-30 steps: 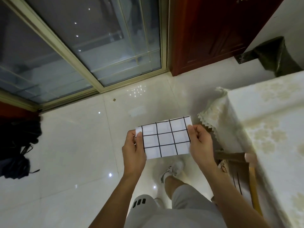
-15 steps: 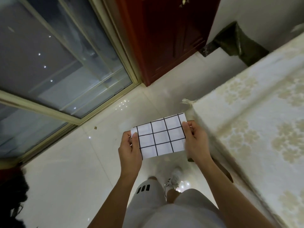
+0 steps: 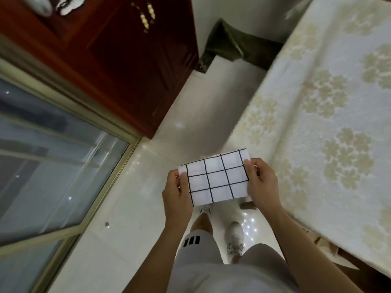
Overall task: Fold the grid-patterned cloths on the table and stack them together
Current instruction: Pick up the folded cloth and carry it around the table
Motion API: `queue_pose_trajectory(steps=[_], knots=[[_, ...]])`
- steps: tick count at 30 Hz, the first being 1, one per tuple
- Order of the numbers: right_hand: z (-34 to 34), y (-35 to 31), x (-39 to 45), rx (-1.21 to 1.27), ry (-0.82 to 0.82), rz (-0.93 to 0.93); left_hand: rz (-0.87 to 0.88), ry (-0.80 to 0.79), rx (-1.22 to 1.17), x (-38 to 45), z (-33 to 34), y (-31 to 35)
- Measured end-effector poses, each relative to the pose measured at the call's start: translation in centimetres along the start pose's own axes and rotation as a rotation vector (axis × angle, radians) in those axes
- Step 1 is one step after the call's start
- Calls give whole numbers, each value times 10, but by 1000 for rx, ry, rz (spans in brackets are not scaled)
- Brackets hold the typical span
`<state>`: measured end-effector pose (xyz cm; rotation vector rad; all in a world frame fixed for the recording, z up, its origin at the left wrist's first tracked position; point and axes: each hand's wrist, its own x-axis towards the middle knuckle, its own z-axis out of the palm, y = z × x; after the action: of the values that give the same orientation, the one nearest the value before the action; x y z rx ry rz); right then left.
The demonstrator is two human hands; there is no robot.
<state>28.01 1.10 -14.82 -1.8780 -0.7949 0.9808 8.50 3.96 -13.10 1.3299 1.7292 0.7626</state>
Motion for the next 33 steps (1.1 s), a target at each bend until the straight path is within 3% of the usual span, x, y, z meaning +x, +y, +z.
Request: queue_pose_trajectory(steps=[10, 20, 33], knots=[[5, -13, 53, 52, 312, 146, 176, -300, 85, 111, 41, 39], [-52, 2, 56, 99, 543, 227, 333, -555, 84, 120, 117, 81], [-124, 39, 97, -44, 564, 320, 393, -541, 260, 112, 219, 108]])
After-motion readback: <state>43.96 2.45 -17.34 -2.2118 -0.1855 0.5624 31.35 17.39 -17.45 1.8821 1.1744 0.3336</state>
